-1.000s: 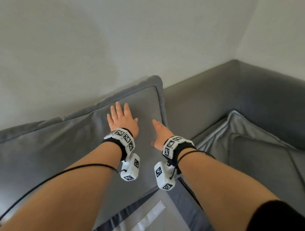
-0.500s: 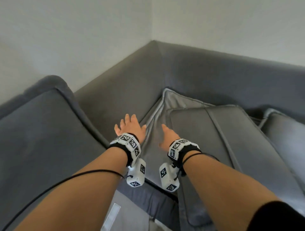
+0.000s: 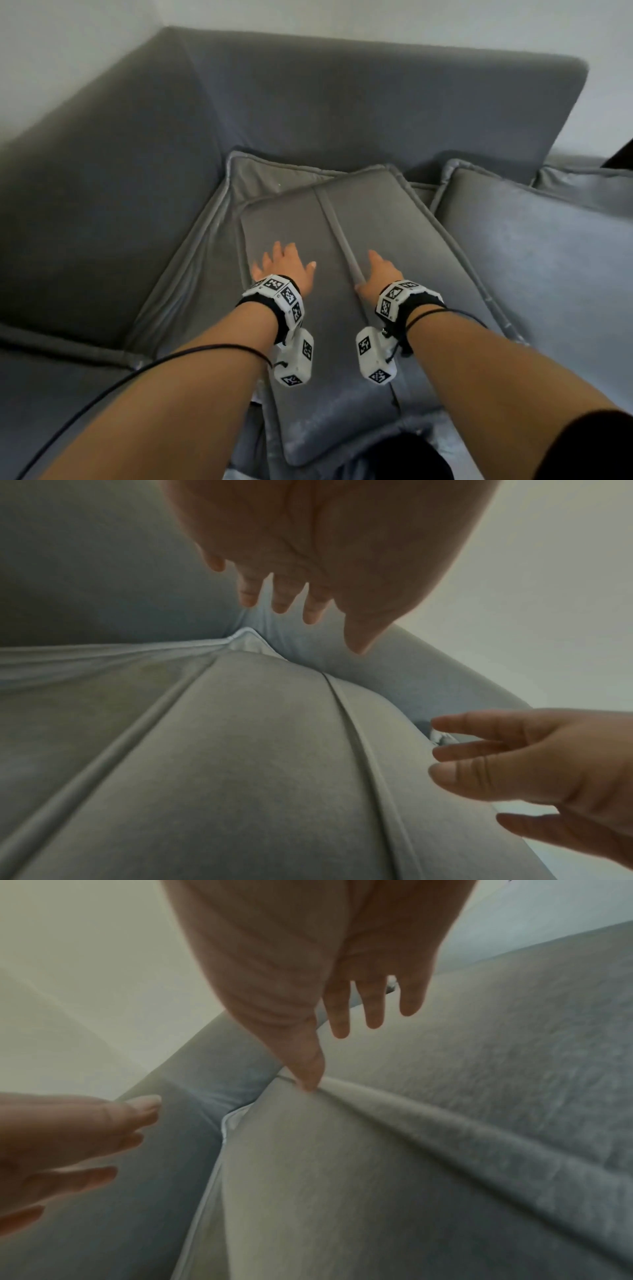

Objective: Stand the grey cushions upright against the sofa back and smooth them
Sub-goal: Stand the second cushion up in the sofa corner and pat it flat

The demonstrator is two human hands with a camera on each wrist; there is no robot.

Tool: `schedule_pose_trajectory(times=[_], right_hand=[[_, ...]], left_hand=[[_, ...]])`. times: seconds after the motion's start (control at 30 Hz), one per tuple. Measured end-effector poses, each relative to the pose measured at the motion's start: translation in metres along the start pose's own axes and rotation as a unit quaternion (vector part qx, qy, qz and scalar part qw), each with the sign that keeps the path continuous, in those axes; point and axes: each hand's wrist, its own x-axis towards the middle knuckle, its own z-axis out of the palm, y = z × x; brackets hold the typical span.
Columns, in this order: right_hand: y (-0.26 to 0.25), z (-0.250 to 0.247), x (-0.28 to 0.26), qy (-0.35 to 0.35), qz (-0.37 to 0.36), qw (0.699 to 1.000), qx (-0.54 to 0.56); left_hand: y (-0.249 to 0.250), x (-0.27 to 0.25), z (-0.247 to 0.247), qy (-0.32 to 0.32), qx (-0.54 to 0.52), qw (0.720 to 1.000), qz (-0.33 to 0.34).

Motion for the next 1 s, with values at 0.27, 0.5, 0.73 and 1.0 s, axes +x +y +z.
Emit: schedule_pose_trajectory(times=[0.27, 0.5, 0.73, 1.0], right_hand=[[0.118, -0.043, 0.048, 0.049, 0.093, 0.994, 0.029], [0.184, -0.061, 0.073, 0.026, 0.163, 0.984, 0.071], [0.205, -0.06, 0.089, -0.05, 0.208, 0.971, 0.103], [0.209, -0.066, 0.109, -0.095, 0.237, 0.96, 0.116]], left_hand=[[0.125, 0.026, 0.046, -0.059, 0.014, 0.996, 0.069], [0.188, 0.054, 0.077, -0.136, 0.036, 0.988, 0.062], [0.207, 0.074, 0.089, -0.175, 0.061, 0.981, 0.053], [0.212, 0.079, 0.087, -0.196, 0.056, 0.978, 0.044]])
